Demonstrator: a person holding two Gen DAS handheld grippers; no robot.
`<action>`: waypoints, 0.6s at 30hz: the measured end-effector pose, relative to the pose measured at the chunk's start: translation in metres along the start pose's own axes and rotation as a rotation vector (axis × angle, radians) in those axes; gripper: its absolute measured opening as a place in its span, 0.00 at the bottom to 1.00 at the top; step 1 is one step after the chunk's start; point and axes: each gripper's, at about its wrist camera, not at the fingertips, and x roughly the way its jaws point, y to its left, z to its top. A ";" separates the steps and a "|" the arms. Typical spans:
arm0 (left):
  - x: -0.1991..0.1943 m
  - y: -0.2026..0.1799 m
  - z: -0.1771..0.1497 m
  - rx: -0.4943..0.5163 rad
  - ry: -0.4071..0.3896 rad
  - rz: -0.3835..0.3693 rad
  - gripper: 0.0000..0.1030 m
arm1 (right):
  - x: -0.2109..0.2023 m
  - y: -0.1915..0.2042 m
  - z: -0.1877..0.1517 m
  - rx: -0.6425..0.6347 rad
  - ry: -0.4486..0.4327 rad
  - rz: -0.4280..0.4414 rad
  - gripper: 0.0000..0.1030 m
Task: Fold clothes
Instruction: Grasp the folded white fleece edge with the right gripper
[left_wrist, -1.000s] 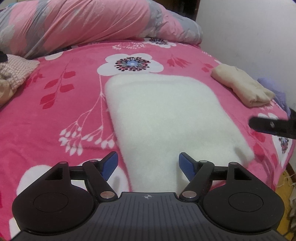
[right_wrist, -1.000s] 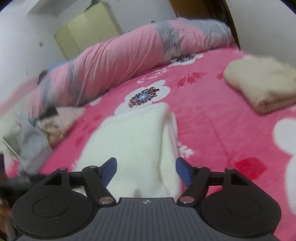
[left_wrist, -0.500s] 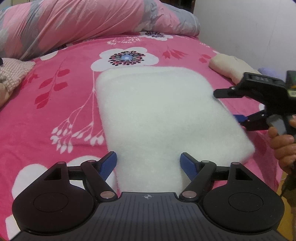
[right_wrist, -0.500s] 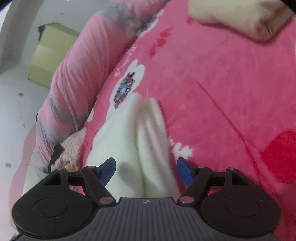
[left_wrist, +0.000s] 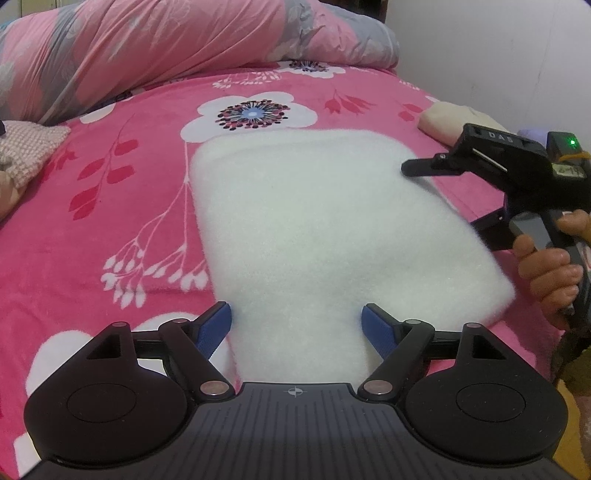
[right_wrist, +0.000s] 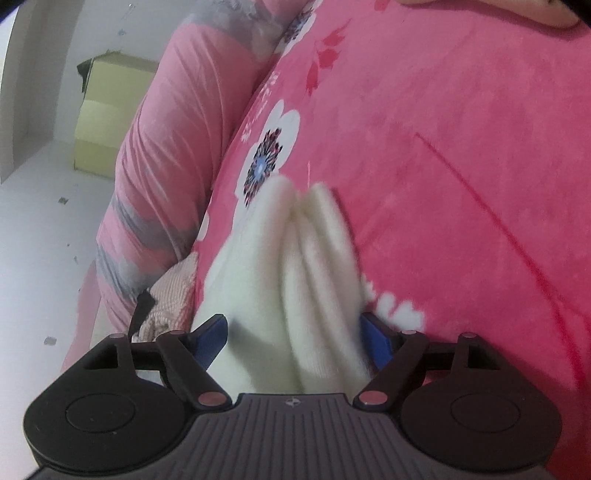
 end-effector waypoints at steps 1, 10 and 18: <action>0.000 0.000 0.000 0.000 0.000 0.000 0.77 | -0.001 0.000 -0.002 -0.005 0.007 0.002 0.78; 0.000 0.001 0.001 0.005 0.004 -0.002 0.77 | -0.013 0.002 -0.009 -0.019 0.069 0.036 0.78; 0.002 0.001 0.000 0.020 0.005 -0.012 0.77 | -0.015 -0.008 -0.004 0.021 0.090 0.109 0.79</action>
